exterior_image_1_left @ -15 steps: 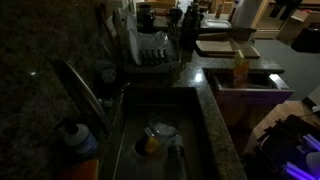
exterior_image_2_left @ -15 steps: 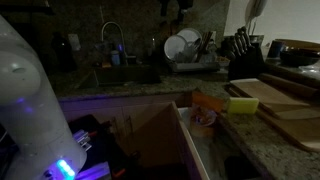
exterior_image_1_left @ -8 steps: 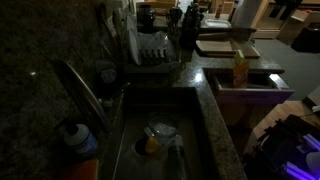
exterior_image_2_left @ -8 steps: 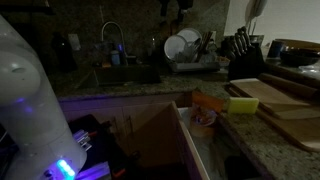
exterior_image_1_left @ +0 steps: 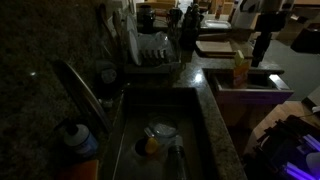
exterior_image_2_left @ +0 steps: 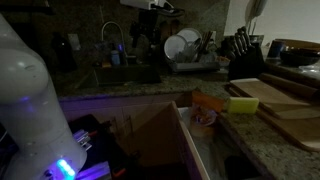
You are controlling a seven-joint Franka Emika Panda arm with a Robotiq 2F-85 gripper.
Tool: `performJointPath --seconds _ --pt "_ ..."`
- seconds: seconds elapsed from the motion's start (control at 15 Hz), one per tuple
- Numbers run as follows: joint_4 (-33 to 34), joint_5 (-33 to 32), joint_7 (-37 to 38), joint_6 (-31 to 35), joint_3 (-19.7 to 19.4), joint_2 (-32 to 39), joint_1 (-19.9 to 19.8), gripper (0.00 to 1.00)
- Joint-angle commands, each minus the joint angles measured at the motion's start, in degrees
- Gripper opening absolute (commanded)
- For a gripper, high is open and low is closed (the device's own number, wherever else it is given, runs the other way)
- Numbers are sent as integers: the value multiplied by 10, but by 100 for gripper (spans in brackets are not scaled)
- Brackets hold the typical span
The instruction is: Open the tap
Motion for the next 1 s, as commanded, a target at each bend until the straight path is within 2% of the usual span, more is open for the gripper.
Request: performJointPath --seconds 0.0,0.13,0.33,0.53,0.6,0.67,0.87,0.93 --pt "-62 -11 16 84 76 -18 53 100" --pt "-88 -25 29 155 115 -10 80 100" --pt "-120 -89 40 263 149 9 99 100" --pt "-147 -133 55 376 148 -12 97 100" --pt "-146 -108 36 372 130 -32 100 100" --pt "-127 -117 55 348 144 6 105 100" --pt "-127 -116 50 357 130 -16 103 100" --pt "-132 -114 51 389 128 -6 101 100"
